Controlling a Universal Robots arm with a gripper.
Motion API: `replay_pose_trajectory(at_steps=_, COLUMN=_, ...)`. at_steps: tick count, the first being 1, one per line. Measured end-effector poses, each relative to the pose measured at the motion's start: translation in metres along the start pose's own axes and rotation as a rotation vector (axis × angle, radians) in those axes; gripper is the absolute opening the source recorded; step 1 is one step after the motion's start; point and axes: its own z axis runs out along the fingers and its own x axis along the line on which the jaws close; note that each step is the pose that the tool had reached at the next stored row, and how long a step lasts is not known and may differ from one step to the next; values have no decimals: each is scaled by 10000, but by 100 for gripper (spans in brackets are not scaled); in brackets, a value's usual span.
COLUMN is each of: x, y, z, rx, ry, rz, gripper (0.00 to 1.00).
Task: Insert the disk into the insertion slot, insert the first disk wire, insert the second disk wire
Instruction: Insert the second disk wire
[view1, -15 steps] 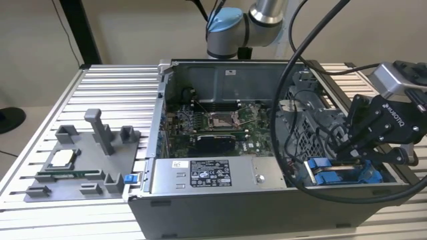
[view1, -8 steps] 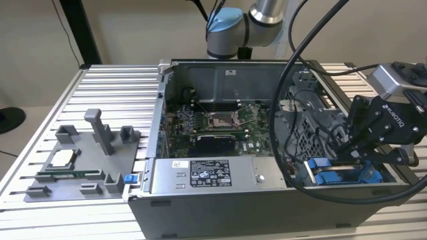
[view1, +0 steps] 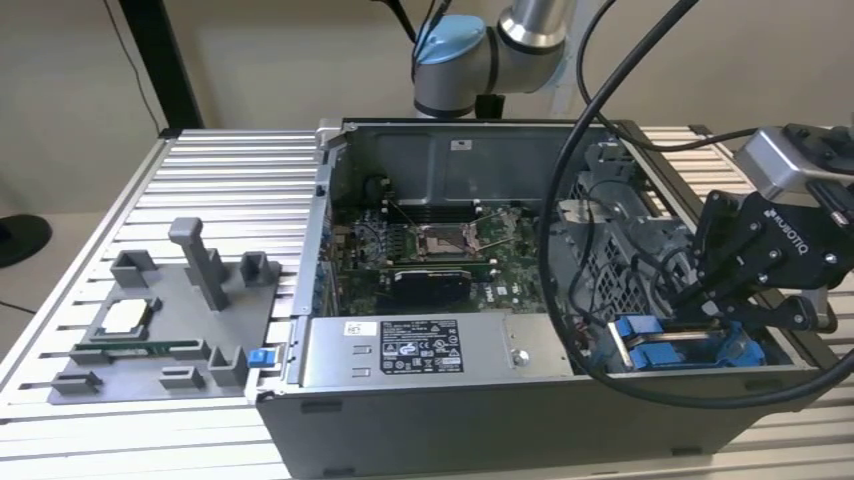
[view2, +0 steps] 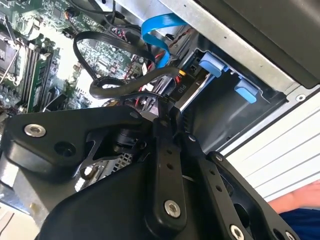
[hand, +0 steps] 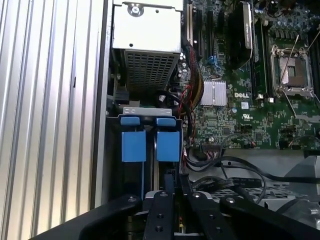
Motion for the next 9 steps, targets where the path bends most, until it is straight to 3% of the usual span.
replay_pose_trajectory(at_steps=9, x=-10, y=0, z=2, rx=0, ry=-2, rz=0, gripper=0)
